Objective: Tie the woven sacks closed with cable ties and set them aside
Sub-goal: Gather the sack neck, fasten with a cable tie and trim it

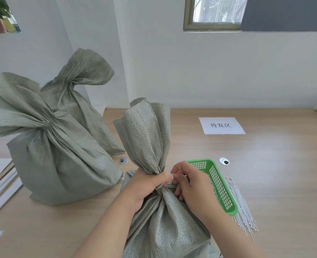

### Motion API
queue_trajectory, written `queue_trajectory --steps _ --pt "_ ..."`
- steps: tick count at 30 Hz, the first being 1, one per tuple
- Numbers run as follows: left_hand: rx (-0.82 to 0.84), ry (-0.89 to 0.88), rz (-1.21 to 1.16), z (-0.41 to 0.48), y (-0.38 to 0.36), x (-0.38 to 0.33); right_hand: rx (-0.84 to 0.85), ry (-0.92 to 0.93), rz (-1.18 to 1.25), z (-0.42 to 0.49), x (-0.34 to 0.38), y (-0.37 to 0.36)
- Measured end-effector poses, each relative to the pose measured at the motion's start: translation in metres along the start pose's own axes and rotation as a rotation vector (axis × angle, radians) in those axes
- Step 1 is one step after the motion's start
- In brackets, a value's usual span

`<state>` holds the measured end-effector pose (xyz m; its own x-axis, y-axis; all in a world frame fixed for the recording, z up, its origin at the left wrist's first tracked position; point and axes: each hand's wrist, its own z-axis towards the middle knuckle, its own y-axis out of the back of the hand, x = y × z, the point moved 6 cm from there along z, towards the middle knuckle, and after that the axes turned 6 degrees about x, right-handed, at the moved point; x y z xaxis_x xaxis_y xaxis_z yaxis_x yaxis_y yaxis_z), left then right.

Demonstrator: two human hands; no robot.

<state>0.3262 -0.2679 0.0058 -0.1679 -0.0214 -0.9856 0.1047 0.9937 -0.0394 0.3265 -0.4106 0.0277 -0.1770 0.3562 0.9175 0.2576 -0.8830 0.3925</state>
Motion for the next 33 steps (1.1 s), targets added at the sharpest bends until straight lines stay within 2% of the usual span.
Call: queue_trajectory --steps 20,33 --pt "-0.01 0.025 -0.001 -0.0028 -0.0026 -0.0027 0.005 -0.009 -0.032 -0.0006 -0.0024 -0.0014" --pt "-0.014 0.047 0.025 -0.0026 0.002 0.0007 0.021 0.077 -0.15 -0.0012 -0.0014 -0.0022"
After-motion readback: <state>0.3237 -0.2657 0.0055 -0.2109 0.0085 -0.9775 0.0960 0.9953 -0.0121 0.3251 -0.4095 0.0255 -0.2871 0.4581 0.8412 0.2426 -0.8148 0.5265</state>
